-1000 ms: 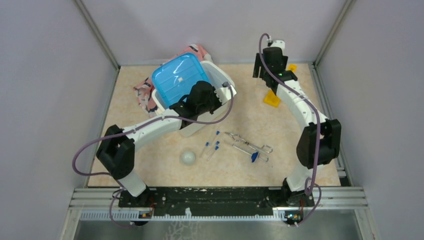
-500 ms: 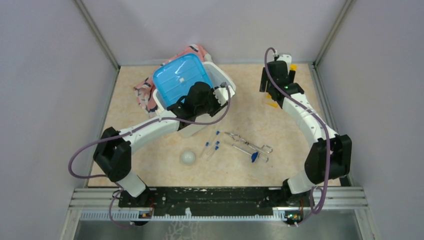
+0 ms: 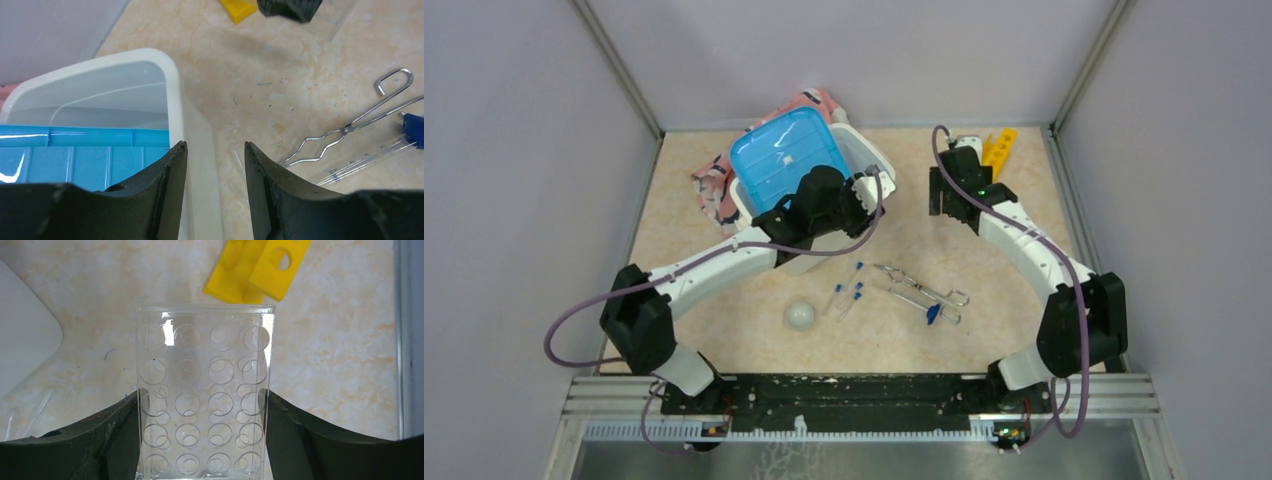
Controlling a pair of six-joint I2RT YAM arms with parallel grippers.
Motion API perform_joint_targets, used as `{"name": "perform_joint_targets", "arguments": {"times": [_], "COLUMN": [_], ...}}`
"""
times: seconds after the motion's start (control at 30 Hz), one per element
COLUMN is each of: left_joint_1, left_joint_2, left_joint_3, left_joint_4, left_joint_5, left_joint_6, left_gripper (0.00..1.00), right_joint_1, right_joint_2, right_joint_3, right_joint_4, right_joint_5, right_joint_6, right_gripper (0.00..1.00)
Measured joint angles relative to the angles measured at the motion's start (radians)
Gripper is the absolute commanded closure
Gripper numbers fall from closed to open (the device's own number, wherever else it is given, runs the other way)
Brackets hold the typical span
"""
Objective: Organize the chemistry lab equipment
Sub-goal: Place the storage box at the center of the board, then pick up the storage box lid at the center of the board.
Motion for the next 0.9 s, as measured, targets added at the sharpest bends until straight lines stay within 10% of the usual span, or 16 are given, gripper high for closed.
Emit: {"name": "perform_joint_targets", "arguments": {"times": [0.9], "left_joint_1": [-0.007], "left_joint_2": [-0.138], "left_joint_3": [0.047], "left_joint_4": [0.000], "left_joint_5": [-0.346], "left_joint_6": [-0.239], "left_gripper": [0.37], "right_joint_1": [0.016], "right_joint_2": [0.225], "right_joint_3": [-0.082], "right_joint_4": [0.060], "right_joint_5": [-0.140], "right_joint_6": [-0.001], "right_gripper": [0.59]}}
